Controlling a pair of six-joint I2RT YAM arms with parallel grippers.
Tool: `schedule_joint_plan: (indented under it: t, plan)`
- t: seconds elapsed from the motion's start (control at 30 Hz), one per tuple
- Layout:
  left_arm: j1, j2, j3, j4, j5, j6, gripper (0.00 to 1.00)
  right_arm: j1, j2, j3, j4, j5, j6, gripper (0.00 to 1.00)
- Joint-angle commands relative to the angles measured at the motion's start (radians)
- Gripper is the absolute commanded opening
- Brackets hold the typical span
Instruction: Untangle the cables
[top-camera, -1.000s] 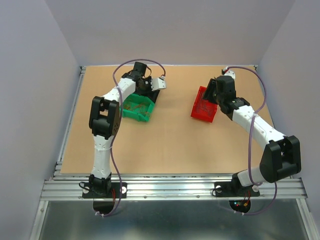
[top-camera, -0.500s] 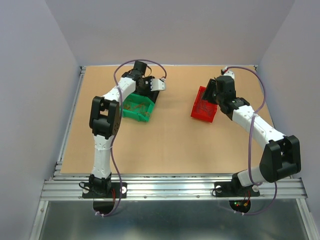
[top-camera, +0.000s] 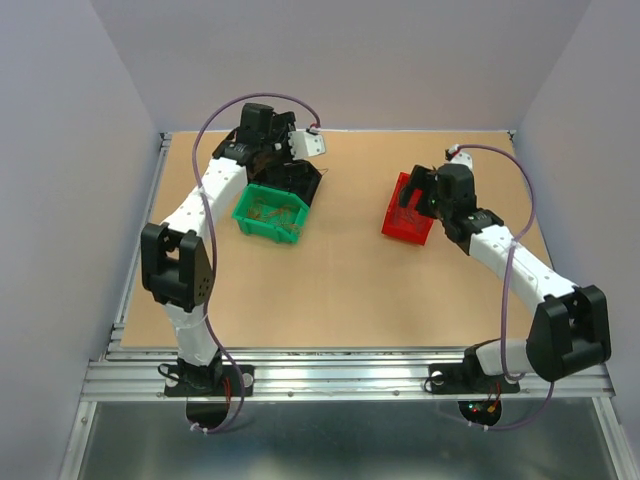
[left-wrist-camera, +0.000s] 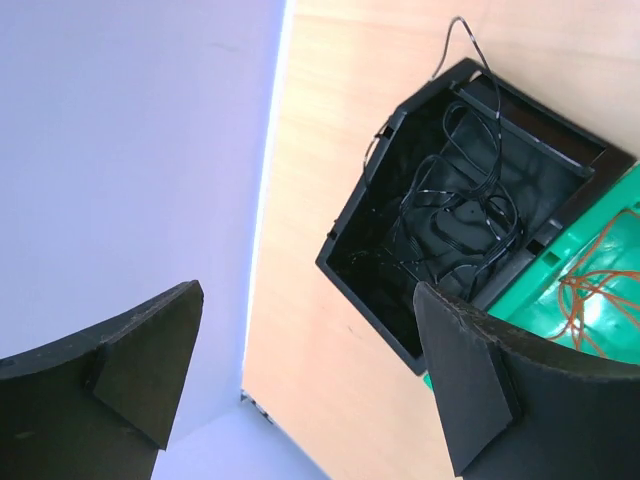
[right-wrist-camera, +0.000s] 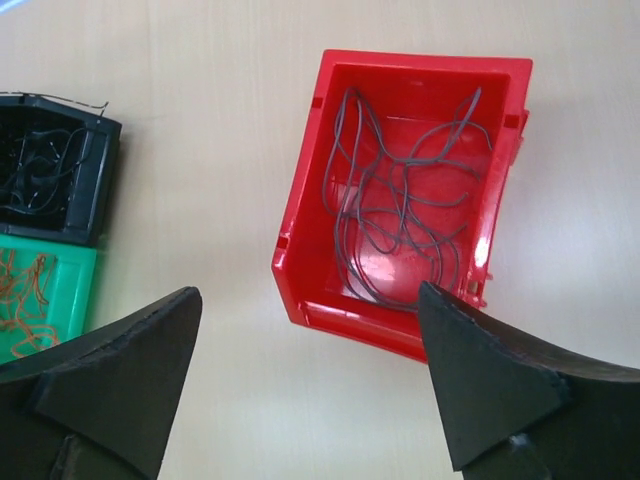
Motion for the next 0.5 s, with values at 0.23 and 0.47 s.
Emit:
schedule_joint_plan:
  t: [0.23,0.47]
  plan:
    - [0.057,-0.554,-0.545,0.471,0.102,-0.420,0.99,0.005,-0.250,-0.191,0.284,0.072,-0.017,1.00]
    - [0.080,-0.996,-1.191,1.095,-0.177,-0.825,0.99,0.005,-0.384,-0.411,0.552,0.089,-0.078,1.00]
